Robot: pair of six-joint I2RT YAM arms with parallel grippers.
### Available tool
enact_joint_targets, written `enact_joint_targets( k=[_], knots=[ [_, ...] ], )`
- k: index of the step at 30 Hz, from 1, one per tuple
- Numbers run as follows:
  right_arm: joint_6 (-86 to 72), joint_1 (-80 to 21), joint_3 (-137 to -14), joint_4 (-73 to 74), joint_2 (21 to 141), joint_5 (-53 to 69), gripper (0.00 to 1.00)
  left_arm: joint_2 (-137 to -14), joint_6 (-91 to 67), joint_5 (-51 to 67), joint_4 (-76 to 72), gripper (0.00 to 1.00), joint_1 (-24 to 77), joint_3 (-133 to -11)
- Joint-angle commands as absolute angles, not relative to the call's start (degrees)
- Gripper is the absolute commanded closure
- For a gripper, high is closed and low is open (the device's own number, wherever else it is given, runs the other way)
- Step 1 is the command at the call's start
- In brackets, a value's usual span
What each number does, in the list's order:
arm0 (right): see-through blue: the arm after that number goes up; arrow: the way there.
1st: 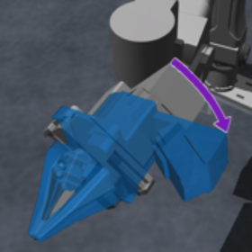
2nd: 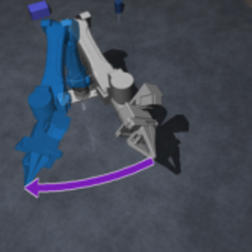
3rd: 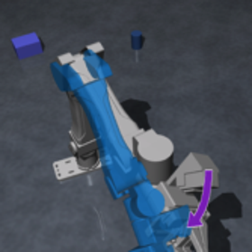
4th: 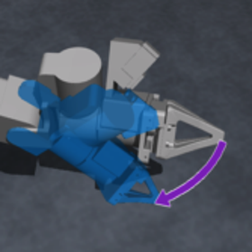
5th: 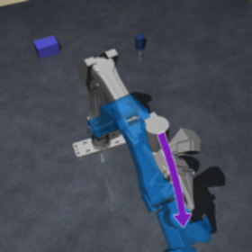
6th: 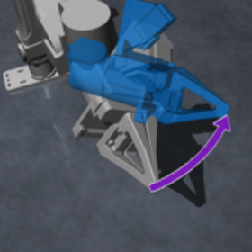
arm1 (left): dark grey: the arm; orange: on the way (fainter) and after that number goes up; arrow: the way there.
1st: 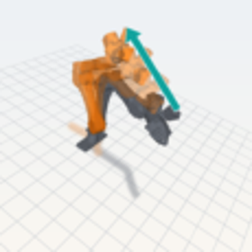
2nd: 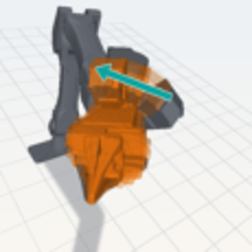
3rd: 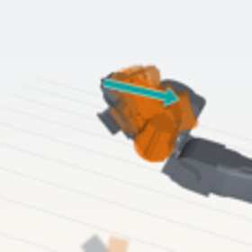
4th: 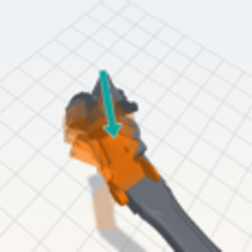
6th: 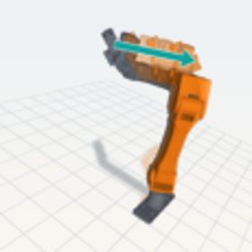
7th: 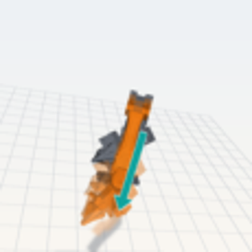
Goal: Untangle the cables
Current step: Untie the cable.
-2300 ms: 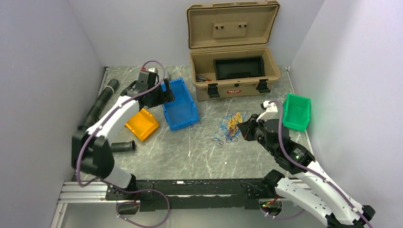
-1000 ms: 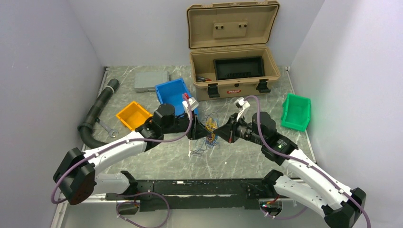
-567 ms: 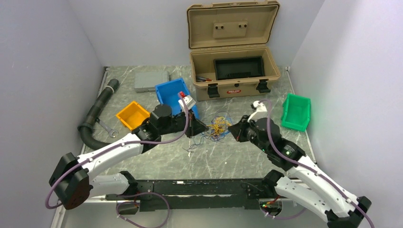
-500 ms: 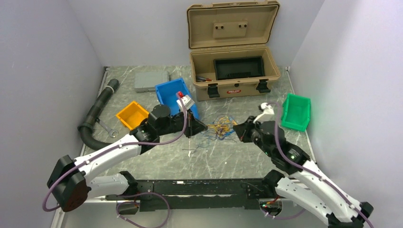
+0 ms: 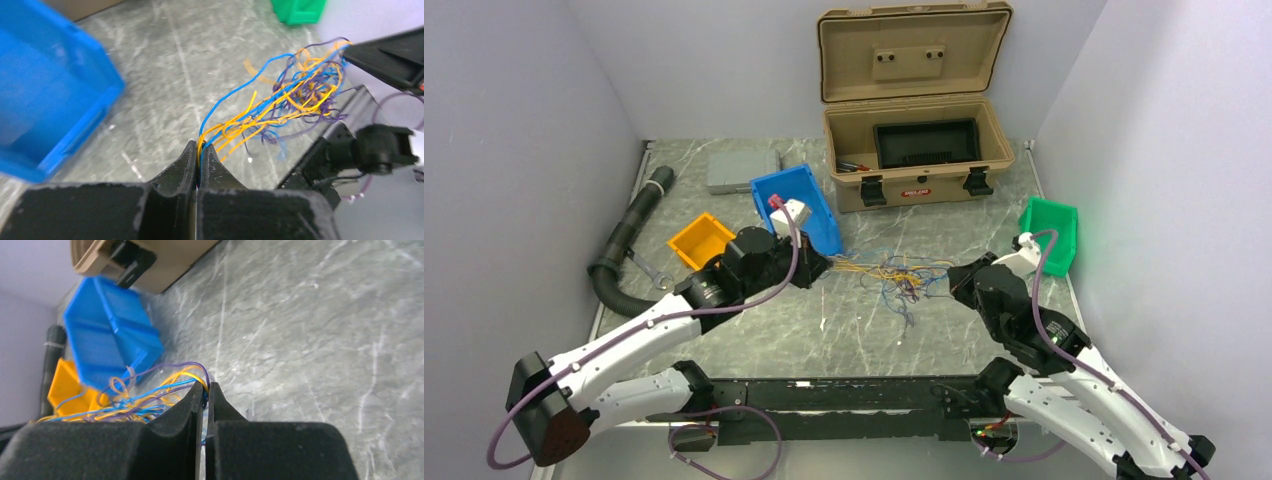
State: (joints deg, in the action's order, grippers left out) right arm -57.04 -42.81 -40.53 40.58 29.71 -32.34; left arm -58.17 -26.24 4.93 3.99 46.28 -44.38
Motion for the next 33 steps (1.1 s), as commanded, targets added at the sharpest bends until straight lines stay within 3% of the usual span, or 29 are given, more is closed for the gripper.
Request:
enact_joint_targets(
  k=[1,4,6,8,9,10,13,15,21,33],
  knots=[
    [-57.96,-40.63,-43.17,54.02,29.71,-52.95,1.00,-53.18,-26.51,-13.38,15.67,1.00,43.33,-45.26],
    [-45.11,-40.59,-41.66,43.45,28.31,-43.54,1.00,-51.74,-24.85,-9.33,12.73,1.00,43.38,-43.96],
    [-35.71,-40.63,-40.20,34.91,26.64,-30.65,1.00,-50.87,-21.77,-0.61,8.05,1.00,43.33,-42.70],
    [-27.76,-40.60,-38.52,26.34,24.89,-16.54,1.00,-50.32,-19.63,7.08,3.84,0.88,43.38,-41.69],
    [-26.45,-40.63,-38.15,23.24,24.37,-11.33,1.00,-50.29,-19.13,10.25,2.08,0.81,43.38,-41.40],
    [-26.06,-40.63,-38.18,21.09,24.50,-7.87,1.00,-50.34,-18.76,12.72,0.86,0.68,43.38,-41.39],
    [-24.80,-40.69,-40.10,18.16,27.10,-0.80,1.00,-51.11,-17.70,18.55,-1.81,0.16,43.46,-41.66],
    [-23.69,-40.65,-41.98,17.49,30.14,4.59,1.00,-51.36,-17.16,21.92,-5.51,0.03,43.84,-40.86],
    [-23.28,-40.72,-46.89,16.25,38.16,16.08,1.00,-56.46,-16.17,27.05,-10.61,0.01,45.92,-43.06],
    [-25.84,-40.68,-50.63,9.82,41.13,18.34,1.00,-71.11,-16.21,26.75,-17.84,0.05,50.19,-45.51]
  ],
)
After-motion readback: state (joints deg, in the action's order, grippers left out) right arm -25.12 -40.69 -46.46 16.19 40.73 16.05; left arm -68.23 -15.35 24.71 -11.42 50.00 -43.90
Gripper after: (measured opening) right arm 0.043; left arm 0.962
